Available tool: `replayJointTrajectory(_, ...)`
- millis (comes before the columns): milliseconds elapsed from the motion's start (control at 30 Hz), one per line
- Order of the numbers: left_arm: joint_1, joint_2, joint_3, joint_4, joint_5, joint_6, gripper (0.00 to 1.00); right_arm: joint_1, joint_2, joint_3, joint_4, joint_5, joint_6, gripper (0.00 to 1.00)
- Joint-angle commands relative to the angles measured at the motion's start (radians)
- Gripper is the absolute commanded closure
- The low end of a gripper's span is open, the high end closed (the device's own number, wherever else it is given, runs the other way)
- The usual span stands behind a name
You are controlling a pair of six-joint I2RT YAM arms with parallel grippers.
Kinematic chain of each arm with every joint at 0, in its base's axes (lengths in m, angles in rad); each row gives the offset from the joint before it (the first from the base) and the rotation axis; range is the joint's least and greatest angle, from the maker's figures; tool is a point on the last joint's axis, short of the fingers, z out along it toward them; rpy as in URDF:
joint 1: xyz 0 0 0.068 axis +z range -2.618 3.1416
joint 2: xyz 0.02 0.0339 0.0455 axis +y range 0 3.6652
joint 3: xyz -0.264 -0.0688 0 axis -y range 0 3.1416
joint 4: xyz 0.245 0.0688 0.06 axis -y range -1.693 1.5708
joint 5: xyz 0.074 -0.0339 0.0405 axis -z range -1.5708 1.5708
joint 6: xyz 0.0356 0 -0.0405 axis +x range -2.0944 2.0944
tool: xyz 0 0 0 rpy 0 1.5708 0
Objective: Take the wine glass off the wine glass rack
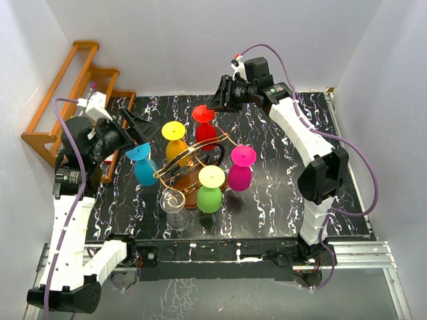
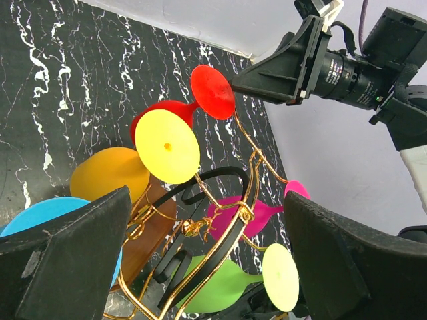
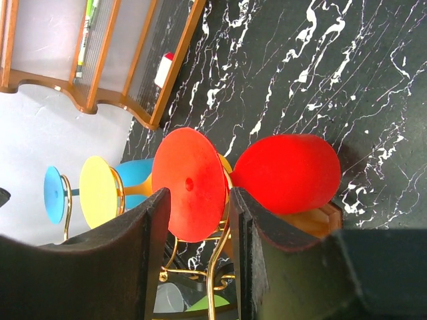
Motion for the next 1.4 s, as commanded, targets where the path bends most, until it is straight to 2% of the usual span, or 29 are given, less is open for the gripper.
replayJointTrajectory(0,-0.003,-0.022,-0.006,0.004,0.002,-0.001,0.05,0.013,-0.008,0.059,0.022,0.017,-0.003,0.57)
replayJointTrajectory(333,-0.003,-0.028,-0.015,0.009,0.004,-0.006,0.05,0.037,-0.016,0.053,0.034,0.015,0.005,0.58)
replayJointTrajectory(567,-0.003,-0.029,-0.017,0.012,0.003,-0.008,0.05,0.05,-0.028,0.048,0.05,0.007,0.019,0.66)
replayJointTrajectory(833,-0.003,-0.03,-0.022,0.013,0.006,-0.011,0.05,0.057,-0.035,0.041,0.053,0.008,0.024,0.67)
replayJointTrajectory(1200,-0.003,-0.031,-0.02,0.01,0.006,-0.015,0.07,0.058,-0.037,0.031,0.048,0.053,0.04,0.91)
replayJointTrajectory(1367,-0.003,-0.03,-0.017,0.009,0.005,-0.014,0.07,0.053,-0.08,-0.006,0.072,0.107,0.066,0.92)
